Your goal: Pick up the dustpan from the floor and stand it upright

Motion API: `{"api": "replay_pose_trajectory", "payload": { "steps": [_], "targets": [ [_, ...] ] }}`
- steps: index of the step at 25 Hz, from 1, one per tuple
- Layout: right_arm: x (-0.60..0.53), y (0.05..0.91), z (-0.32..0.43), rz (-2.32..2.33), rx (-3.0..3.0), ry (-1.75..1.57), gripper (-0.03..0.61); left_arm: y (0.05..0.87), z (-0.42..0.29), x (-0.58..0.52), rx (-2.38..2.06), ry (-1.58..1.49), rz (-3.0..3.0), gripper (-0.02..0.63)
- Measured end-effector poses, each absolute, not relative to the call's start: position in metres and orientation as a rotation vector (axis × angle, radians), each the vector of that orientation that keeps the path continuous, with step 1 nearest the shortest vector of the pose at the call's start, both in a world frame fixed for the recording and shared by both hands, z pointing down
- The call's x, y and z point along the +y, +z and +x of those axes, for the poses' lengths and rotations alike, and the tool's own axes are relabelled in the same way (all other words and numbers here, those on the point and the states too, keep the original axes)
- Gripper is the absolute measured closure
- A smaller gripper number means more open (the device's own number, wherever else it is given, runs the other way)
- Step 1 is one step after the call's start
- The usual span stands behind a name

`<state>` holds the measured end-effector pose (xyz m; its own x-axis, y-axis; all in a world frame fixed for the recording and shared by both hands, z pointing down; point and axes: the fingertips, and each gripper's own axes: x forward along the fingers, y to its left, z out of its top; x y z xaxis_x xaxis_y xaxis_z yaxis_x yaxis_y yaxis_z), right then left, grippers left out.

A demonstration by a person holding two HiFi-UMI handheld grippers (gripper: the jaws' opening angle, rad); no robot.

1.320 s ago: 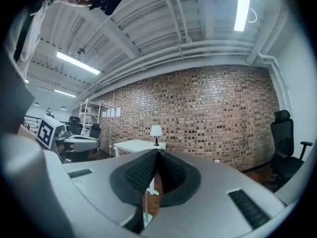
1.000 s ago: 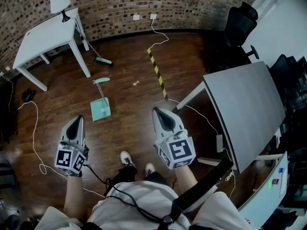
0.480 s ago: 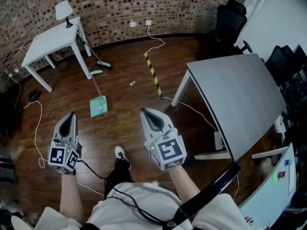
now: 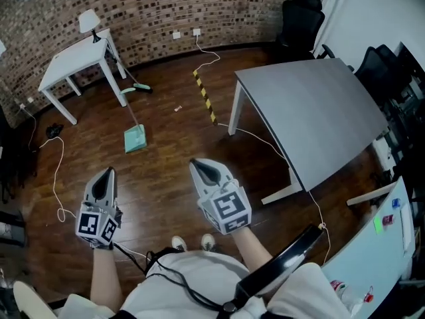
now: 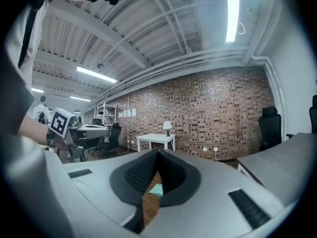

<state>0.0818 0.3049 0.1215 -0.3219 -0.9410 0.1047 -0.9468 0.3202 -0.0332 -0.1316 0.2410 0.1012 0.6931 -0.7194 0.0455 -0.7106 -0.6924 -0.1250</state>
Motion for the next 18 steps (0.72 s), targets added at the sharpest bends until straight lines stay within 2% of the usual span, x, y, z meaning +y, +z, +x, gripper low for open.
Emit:
{"api": "replay_pose_trajectory", "payload": {
  "steps": [18],
  "targets": [
    [0.326, 0.056, 0.04, 1.877, -2.561, -0.052, 0.598, 0.07, -0.155, 0.274, 1.147, -0.04, -2.8, 0.62]
  ]
}}
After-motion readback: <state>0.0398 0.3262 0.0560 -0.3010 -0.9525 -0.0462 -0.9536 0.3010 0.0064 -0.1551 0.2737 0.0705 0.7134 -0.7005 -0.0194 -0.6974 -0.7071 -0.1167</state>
